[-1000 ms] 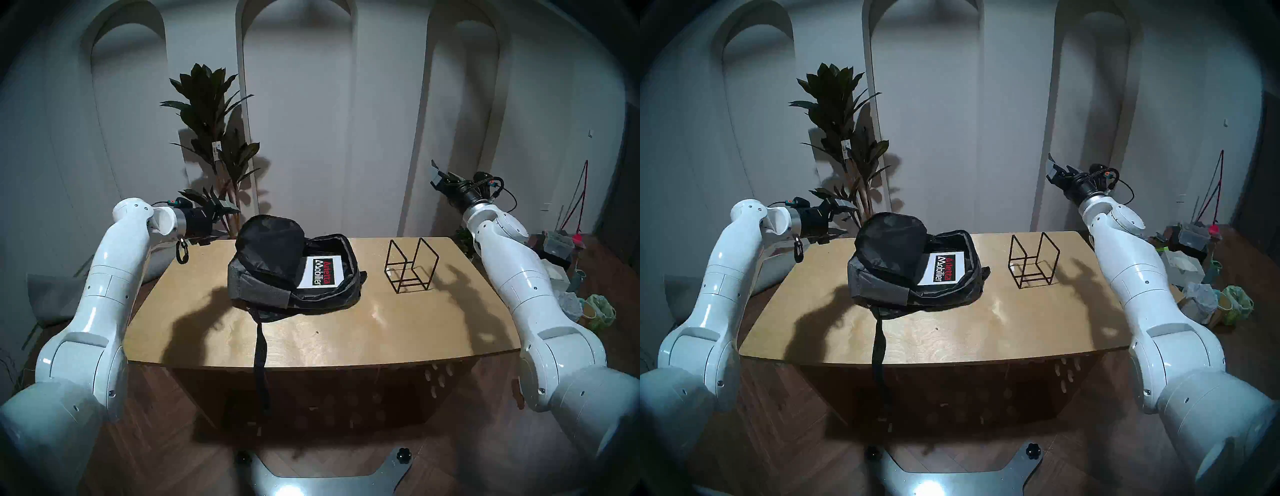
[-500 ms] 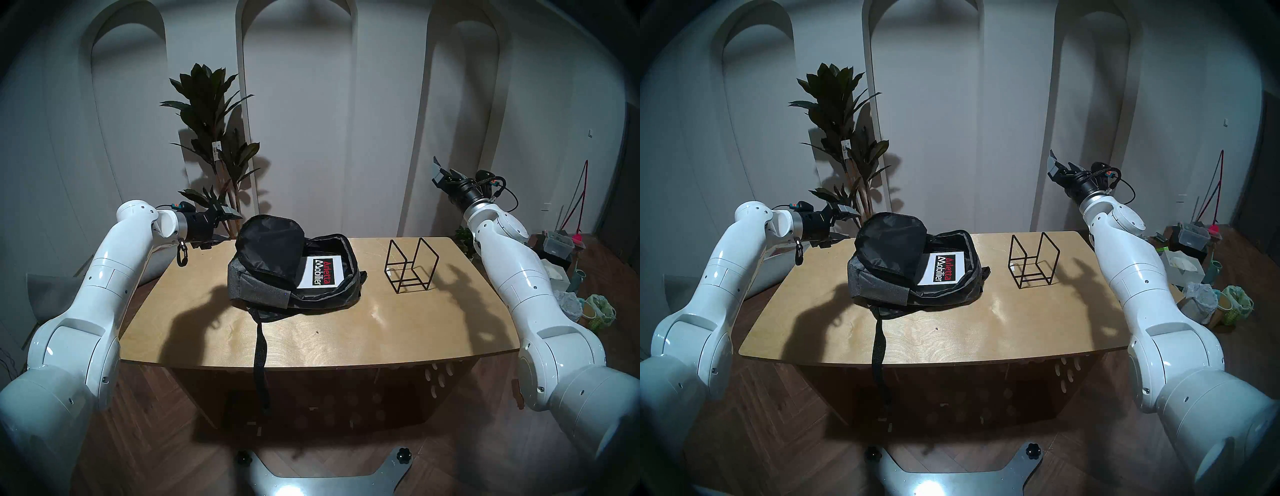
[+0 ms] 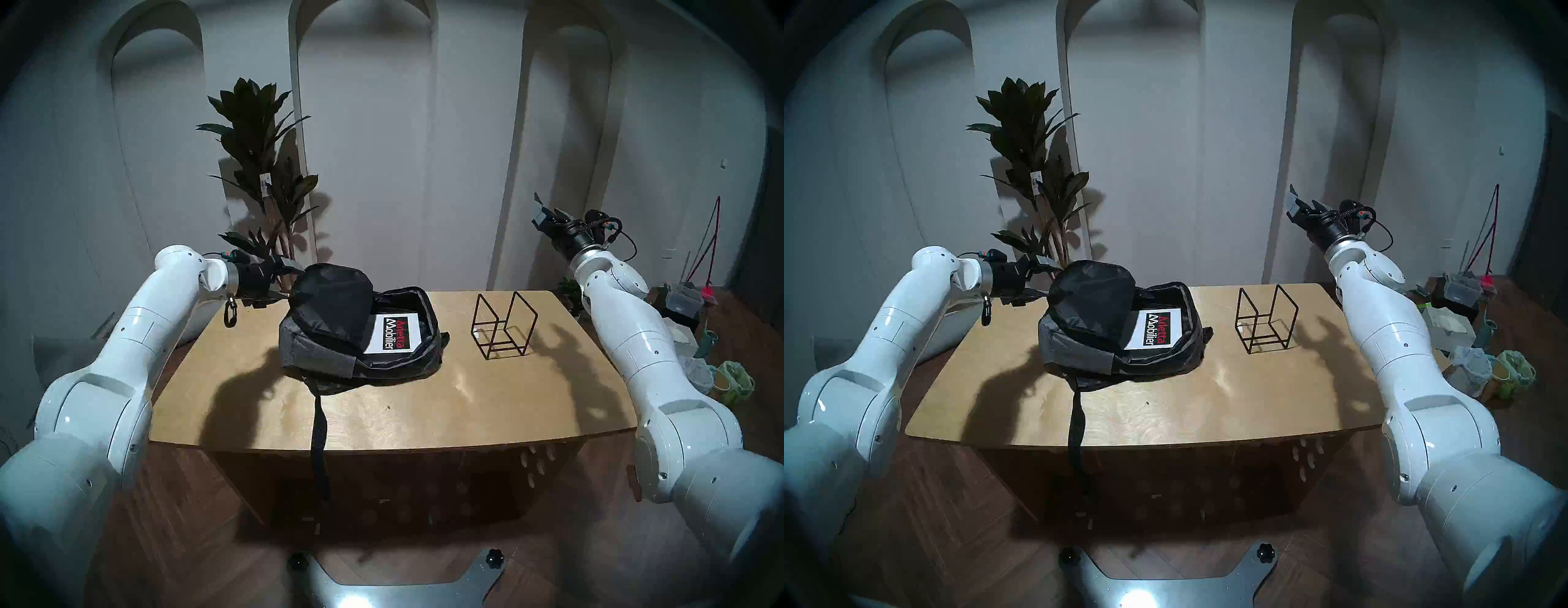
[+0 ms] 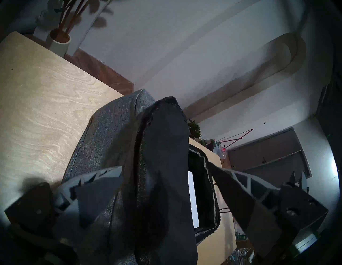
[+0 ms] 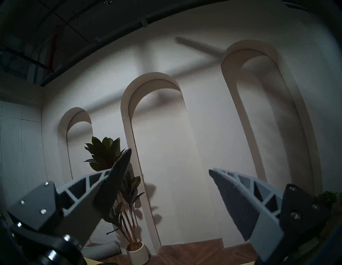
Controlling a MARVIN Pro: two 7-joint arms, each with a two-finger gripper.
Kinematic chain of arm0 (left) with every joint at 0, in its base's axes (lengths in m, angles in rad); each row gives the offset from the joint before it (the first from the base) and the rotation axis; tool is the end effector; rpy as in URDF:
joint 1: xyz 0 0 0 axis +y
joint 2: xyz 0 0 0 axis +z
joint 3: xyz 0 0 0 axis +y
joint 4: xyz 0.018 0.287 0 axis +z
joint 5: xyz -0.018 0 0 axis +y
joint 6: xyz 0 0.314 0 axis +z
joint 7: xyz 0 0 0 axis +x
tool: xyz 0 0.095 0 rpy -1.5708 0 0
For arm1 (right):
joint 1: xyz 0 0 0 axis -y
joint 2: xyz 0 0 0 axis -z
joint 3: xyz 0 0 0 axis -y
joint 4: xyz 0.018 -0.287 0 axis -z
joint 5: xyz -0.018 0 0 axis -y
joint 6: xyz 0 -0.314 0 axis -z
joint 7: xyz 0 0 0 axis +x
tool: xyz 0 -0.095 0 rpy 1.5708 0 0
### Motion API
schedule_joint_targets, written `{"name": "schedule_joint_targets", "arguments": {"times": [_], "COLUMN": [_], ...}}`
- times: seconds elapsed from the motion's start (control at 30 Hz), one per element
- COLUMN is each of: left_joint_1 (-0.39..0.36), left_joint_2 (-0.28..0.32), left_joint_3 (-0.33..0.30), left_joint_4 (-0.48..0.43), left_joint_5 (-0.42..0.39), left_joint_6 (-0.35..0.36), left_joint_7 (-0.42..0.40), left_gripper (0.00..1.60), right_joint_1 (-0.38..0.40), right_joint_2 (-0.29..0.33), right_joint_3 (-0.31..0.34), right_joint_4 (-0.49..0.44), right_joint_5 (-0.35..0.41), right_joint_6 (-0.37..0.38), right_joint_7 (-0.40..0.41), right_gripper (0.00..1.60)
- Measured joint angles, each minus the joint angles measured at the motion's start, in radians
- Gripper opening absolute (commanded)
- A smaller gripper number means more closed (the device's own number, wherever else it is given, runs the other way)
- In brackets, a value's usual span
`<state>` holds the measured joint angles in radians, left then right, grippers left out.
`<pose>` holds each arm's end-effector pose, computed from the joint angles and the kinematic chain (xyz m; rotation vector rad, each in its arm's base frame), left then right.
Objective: Put the book into the bag and close the bag
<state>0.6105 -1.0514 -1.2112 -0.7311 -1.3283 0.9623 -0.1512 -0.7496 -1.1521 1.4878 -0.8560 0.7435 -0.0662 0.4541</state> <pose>0.5912 0.1469 -0.1655 2.1420 0.3612 0.8968 0.5975 -0.1693 -0.1115 -1.6126 0.0637 -2.2197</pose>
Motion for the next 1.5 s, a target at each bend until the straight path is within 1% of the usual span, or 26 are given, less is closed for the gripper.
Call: {"name": "schedule_joint_targets", "arguments": {"times": [0.23,0.67,0.7,0.73,0.77,0.8,0.87,0.97,1.2,1.23,1.27,1.3,1.33,1.37,1.4,1.5], "left_joint_1": [-0.029,-0.065,-0.067,-0.069,-0.071,-0.073,-0.078,-0.086,-0.105,-0.108,-0.11,-0.113,-0.116,-0.119,-0.121,-0.128], "left_joint_2": [-0.011,-0.021,-0.022,-0.022,-0.023,-0.024,-0.026,-0.029,-0.038,-0.039,-0.04,-0.042,-0.043,-0.044,-0.045,-0.051], "left_joint_3": [0.034,0.093,0.097,0.101,0.105,0.109,0.117,0.128,0.148,0.151,0.153,0.156,0.157,0.159,0.16,0.16], "left_joint_4": [0.036,0.073,0.076,0.079,0.083,0.087,0.094,0.108,0.137,0.14,0.143,0.147,0.15,0.152,0.154,0.157], "left_joint_5": [0.024,0.064,0.067,0.07,0.073,0.076,0.082,0.09,0.107,0.11,0.112,0.115,0.117,0.119,0.121,0.123], "left_joint_6": [0.0,0.0,0.0,0.0,0.0,0.0,0.0,0.0,0.0,0.0,0.0,0.0,0.0,0.0,0.0,0.0], "left_joint_7": [-0.045,-0.129,-0.134,-0.14,-0.146,-0.152,-0.164,-0.181,-0.212,-0.216,-0.22,-0.225,-0.229,-0.233,-0.236,-0.249], "left_gripper": [1.6,1.6,1.57,1.41,1.32,1.09,0.79,0.78,0.68,0.63,0.51,0.47,0.31,0.2,0.0,0.0], "right_joint_1": [0.007,0.017,0.017,0.018,0.019,0.02,0.022,0.026,0.033,0.034,0.035,0.036,0.037,0.037,0.038,0.038], "right_joint_2": [0.002,0.003,0.003,0.003,0.003,0.003,0.002,0.002,0.0,-0.001,-0.001,-0.001,-0.001,-0.001,-0.001,-0.001], "right_joint_3": [0.002,0.003,0.003,0.004,0.004,0.005,0.007,0.009,0.014,0.015,0.015,0.016,0.017,0.018,0.018,0.021], "right_joint_4": [0.018,0.042,0.043,0.045,0.046,0.048,0.052,0.057,0.069,0.07,0.072,0.073,0.074,0.075,0.076,0.079], "right_joint_5": [0.0,0.0,0.0,0.0,0.0,0.001,0.002,0.004,0.009,0.01,0.01,0.011,0.012,0.013,0.013,0.015], "right_joint_6": [-0.001,-0.001,-0.001,-0.001,-0.001,-0.001,-0.001,-0.001,-0.001,-0.002,-0.002,-0.002,-0.002,-0.002,-0.002,-0.002], "right_joint_7": [-0.01,-0.019,-0.019,-0.019,-0.019,-0.02,-0.021,-0.024,-0.027,-0.028,-0.028,-0.029,-0.029,-0.029,-0.029,-0.029], "right_gripper": [1.6,1.6,1.6,1.6,1.6,1.6,1.6,1.6,1.6,1.6,1.6,1.6,1.6,1.6,1.6,1.6]}}
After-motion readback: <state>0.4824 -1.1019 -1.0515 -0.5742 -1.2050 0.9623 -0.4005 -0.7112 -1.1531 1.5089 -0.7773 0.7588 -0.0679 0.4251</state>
